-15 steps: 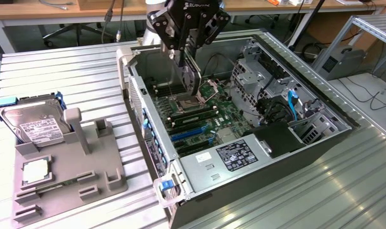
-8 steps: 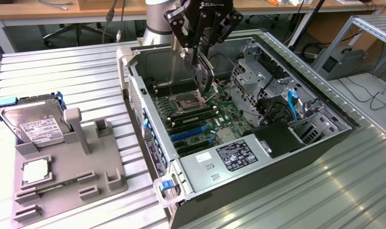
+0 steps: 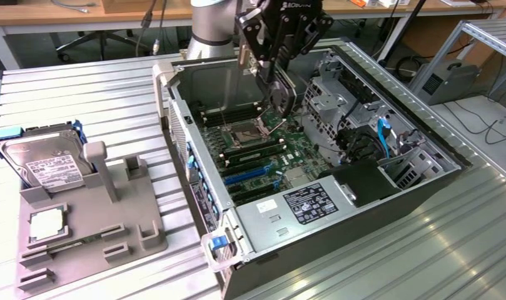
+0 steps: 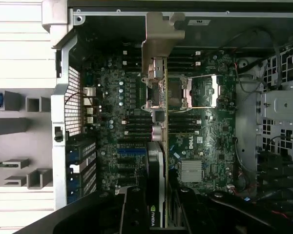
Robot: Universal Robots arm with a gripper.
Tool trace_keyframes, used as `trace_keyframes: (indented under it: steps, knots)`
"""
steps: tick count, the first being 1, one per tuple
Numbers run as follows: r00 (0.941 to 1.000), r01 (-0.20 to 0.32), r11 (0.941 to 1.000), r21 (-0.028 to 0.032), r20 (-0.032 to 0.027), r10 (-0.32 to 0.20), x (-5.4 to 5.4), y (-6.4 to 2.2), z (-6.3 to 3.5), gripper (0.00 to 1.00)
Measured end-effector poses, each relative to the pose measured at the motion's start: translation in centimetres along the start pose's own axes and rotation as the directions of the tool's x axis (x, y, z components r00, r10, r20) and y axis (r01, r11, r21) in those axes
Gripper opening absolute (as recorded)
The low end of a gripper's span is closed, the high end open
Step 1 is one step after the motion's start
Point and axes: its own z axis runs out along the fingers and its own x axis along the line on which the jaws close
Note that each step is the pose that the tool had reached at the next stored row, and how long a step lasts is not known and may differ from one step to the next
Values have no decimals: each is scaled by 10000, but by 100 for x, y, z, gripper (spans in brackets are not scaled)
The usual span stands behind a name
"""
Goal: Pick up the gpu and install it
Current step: 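Pick up the gpu and move the gpu toward the slot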
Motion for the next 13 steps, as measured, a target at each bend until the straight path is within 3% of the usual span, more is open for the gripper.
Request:
trace_keyframes:
  steps: [13]
  knots:
    - [10000, 0, 10000, -1, 0, 0, -375, 6, 10, 27]
